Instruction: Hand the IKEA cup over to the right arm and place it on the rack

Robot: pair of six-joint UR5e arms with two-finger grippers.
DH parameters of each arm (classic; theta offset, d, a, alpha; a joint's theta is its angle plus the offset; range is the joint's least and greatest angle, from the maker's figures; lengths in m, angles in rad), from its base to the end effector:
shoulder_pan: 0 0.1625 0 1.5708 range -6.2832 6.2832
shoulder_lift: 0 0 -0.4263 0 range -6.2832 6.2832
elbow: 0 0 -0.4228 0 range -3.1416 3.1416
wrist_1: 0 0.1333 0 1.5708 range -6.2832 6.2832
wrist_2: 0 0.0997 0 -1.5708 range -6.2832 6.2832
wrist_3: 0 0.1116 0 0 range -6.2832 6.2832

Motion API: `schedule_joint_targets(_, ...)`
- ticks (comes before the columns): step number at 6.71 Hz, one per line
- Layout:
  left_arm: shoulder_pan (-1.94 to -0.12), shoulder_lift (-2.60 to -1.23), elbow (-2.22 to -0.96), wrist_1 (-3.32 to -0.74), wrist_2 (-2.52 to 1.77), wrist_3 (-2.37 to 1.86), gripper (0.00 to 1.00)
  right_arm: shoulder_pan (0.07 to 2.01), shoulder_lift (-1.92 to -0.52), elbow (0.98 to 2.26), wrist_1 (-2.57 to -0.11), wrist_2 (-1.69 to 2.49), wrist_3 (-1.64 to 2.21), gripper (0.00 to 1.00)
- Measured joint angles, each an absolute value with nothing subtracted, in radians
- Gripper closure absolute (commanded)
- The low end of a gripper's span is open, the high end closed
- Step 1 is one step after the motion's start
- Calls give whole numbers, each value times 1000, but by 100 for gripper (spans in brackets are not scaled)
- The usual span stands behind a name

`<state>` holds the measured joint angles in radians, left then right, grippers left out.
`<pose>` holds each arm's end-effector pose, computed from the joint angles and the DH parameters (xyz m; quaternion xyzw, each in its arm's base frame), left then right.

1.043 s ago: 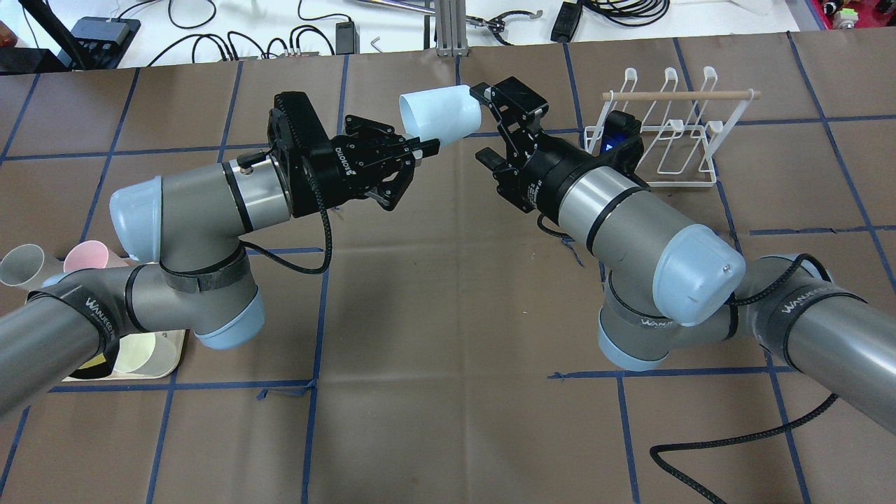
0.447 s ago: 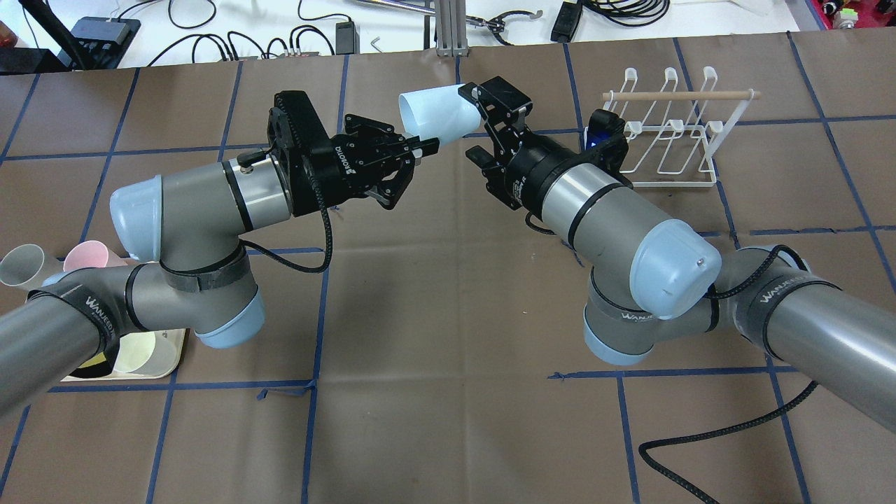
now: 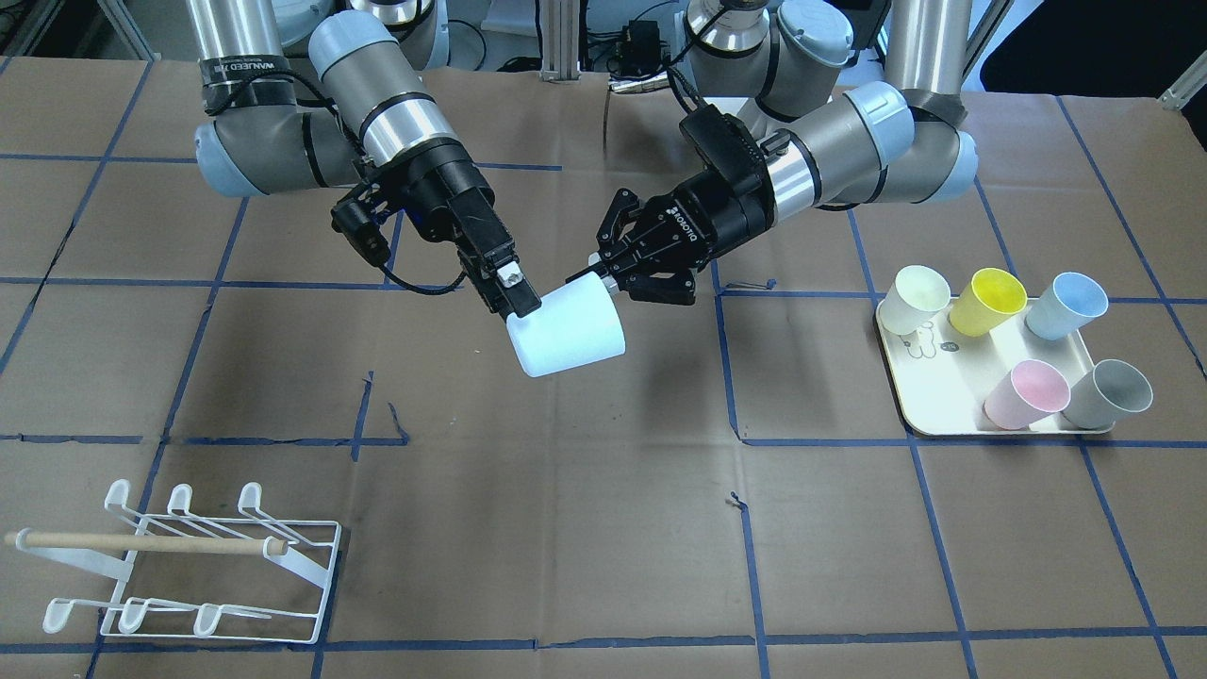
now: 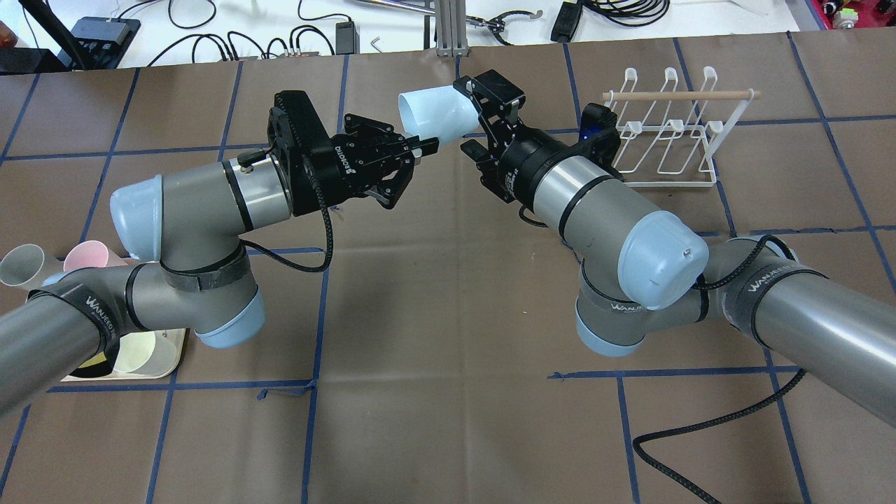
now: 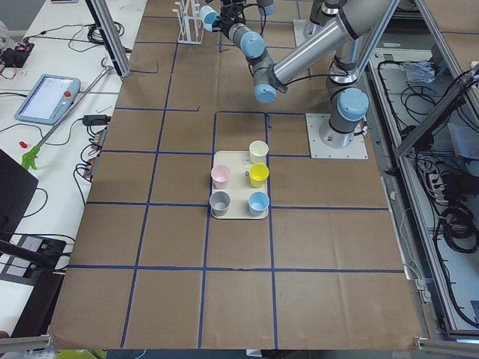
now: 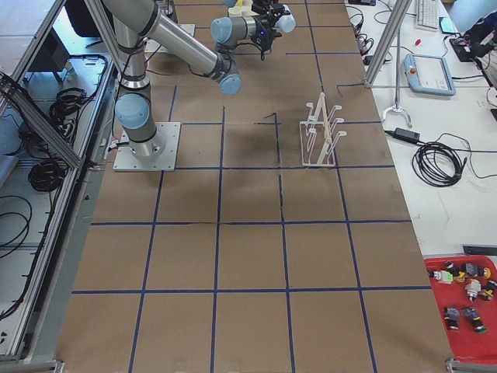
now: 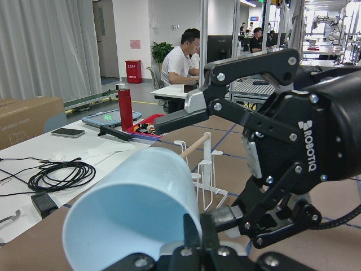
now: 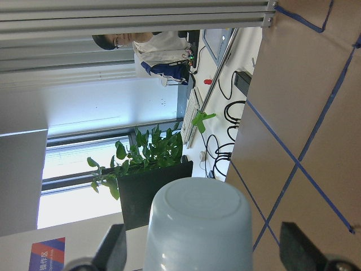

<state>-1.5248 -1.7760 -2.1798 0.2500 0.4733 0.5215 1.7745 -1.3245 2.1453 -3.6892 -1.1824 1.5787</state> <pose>-0.2106 -0.4836 0.3294 -0.4205 -0.6671 0.5230 0.3235 0.2768 -0.4723 0.3347 0.4060 0.6782 -0.2530 0.5578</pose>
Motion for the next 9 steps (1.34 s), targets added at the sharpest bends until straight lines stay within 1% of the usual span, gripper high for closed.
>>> schedule_joint_targets(3,-1526,-1775,-2179,250,474,522,98,1785,-1288,2106,-3691,-1201,1581,5)
schedule_joint_targets(7,-1526,-1773,-2179,250,475,522,94,1809,-1272,2082,-3691,-1230,1582,5)
schedule_joint_targets(8,-1526,-1772,-2179,250,475,522,94,1811,-1271,2081,-3691,-1234,1583,11)
schedule_joint_targets(9,-1526,-1771,-2179,250,476,521,94,1811,-1270,2081,-3691,-1235,1583,29)
